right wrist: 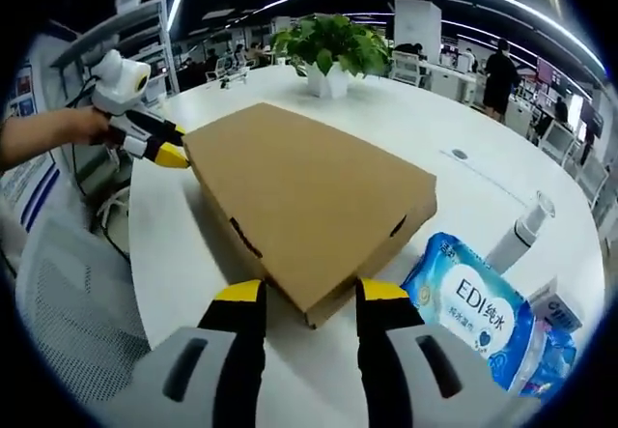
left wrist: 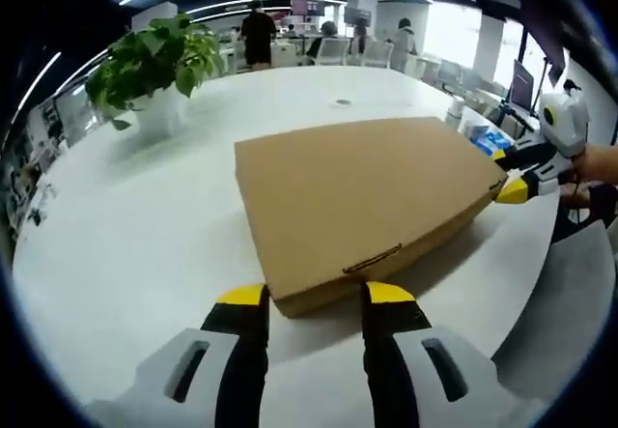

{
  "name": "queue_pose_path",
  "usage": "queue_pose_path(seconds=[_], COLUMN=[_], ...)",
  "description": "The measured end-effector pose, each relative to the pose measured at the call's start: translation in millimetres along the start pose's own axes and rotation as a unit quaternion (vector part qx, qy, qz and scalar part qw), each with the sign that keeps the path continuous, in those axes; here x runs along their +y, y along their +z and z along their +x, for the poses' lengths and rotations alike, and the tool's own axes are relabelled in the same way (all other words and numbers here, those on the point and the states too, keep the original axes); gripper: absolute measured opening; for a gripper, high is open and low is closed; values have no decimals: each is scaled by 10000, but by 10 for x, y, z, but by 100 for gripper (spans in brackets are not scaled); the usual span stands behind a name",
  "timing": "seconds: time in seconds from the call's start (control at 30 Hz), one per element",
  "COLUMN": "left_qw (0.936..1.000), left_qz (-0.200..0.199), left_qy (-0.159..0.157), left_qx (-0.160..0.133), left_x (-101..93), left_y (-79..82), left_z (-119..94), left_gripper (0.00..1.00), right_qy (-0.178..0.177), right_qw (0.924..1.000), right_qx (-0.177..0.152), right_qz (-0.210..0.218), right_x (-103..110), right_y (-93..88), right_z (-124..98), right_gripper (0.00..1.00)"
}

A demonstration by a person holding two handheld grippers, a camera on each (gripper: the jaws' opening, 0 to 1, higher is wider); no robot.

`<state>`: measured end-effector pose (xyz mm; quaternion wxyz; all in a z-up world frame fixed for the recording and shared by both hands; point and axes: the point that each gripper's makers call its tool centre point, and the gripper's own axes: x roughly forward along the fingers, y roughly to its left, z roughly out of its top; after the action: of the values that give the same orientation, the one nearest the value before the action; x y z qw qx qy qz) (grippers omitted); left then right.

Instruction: Operate the shoe box by opening the lid, removing the specified soft item, and placing it in the target area until the item is outside and the box remains undamaged.

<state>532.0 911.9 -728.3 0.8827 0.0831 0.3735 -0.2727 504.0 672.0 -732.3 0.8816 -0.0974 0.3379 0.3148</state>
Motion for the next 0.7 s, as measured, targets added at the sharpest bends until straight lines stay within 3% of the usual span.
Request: queue_pose_path(seconds=[0.7], left_qw=[9999], left_qz=[21], left_qy=[-96], left_qx=[25], left_x=[93], left_y=[298], left_z=[284], left_gripper=[36], right_qy=[-82], right_qw=[9999], right_qx=[98], right_qz=[-18], right_x=[-331], right_y=[131], right_z=[138], right_gripper=[34])
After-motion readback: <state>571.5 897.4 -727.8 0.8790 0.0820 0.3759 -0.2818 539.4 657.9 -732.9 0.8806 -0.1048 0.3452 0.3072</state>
